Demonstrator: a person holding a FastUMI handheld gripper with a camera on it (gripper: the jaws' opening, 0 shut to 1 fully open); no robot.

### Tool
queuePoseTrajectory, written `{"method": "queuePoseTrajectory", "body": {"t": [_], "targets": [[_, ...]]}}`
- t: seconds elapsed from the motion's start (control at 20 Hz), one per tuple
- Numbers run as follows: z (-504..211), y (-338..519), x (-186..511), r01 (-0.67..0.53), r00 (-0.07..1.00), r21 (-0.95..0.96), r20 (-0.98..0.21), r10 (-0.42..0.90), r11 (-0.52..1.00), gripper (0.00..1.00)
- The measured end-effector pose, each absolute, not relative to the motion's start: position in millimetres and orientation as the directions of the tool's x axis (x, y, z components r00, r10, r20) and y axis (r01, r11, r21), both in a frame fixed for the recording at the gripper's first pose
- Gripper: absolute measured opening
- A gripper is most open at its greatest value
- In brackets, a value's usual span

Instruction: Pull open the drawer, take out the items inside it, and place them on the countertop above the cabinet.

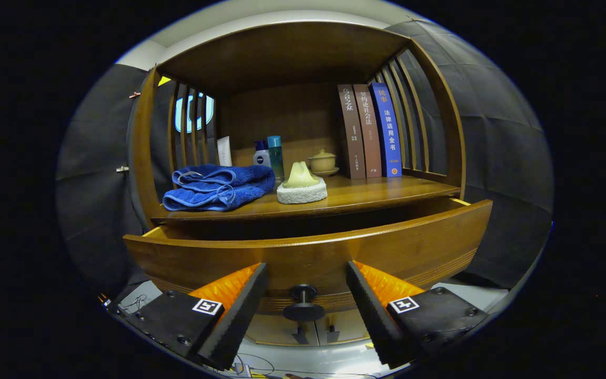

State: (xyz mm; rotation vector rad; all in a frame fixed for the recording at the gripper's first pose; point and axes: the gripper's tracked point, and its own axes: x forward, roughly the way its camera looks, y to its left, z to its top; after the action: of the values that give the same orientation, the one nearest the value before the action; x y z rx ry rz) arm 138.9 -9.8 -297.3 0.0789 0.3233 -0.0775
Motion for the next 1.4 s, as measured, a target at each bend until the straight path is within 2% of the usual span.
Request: {"method": "queuePoseTrajectory", "body": {"t": [0.35, 0.95, 1.2, 1.4], "targets": [[-305, -12, 186, 0.095, 0.945, 0.087, -0.320, -0.062, 0.992, 1.00], [-308, -12, 183, 0.098, 0.943, 0.074, -0.327, -0.069, 0.992, 0.99], [-289, -10, 171, 0.082, 0.951, 0.062, -0.304, -0.059, 0.995, 0.99], [-247, -8, 157, 0.053, 0.966, 0.060, -0.257, -0.035, 0.997, 0.99]]}}
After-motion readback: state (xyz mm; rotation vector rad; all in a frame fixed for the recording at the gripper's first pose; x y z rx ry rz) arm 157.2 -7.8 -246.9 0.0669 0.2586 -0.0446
